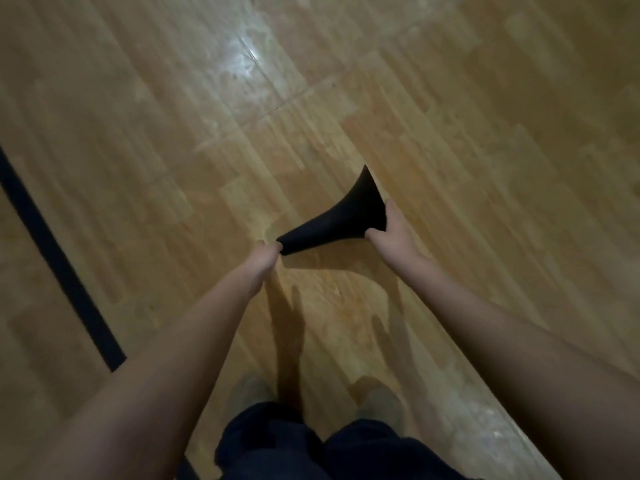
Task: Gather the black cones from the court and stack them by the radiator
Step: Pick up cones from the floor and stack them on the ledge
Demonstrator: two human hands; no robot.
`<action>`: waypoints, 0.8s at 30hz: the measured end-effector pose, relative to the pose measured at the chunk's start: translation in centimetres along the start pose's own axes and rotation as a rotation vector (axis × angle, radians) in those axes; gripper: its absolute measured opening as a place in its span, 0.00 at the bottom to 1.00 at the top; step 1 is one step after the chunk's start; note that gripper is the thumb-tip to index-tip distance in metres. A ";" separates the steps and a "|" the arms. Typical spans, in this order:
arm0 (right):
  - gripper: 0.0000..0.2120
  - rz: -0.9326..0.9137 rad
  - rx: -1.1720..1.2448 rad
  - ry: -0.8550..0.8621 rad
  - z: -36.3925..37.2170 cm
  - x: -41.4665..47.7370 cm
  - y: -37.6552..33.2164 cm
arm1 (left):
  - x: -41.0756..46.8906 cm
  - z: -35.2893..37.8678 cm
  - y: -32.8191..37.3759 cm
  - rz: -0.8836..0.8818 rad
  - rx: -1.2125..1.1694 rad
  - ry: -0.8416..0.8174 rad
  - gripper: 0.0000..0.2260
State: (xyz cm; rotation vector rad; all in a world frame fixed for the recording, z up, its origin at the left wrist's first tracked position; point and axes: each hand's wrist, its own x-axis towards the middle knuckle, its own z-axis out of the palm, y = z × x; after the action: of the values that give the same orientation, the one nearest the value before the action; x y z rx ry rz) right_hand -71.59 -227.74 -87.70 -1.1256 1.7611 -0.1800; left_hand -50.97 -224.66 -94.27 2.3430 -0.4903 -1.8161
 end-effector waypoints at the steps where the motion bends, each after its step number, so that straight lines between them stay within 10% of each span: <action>1: 0.34 -0.013 0.023 -0.003 0.3 0.3 0.5 | 0.7 0.2 -0.2 0.004 -0.073 -0.011 0.23; 11: 0.35 0.011 0.153 -0.035 -5.1 -6.4 -2.1 | -5.3 -1.1 3.4 0.050 -0.406 -0.057 0.27; 24: 0.24 -0.084 0.352 -0.065 -22.3 -28.7 -28.0 | -39.4 -15.0 15.3 0.166 -0.498 0.040 0.29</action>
State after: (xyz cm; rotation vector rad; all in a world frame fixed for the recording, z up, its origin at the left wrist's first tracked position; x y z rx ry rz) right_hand -70.46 -229.68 -41.87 -0.9372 1.5518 -0.4797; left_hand -47.83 -227.12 -49.63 1.9357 -0.1883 -1.5884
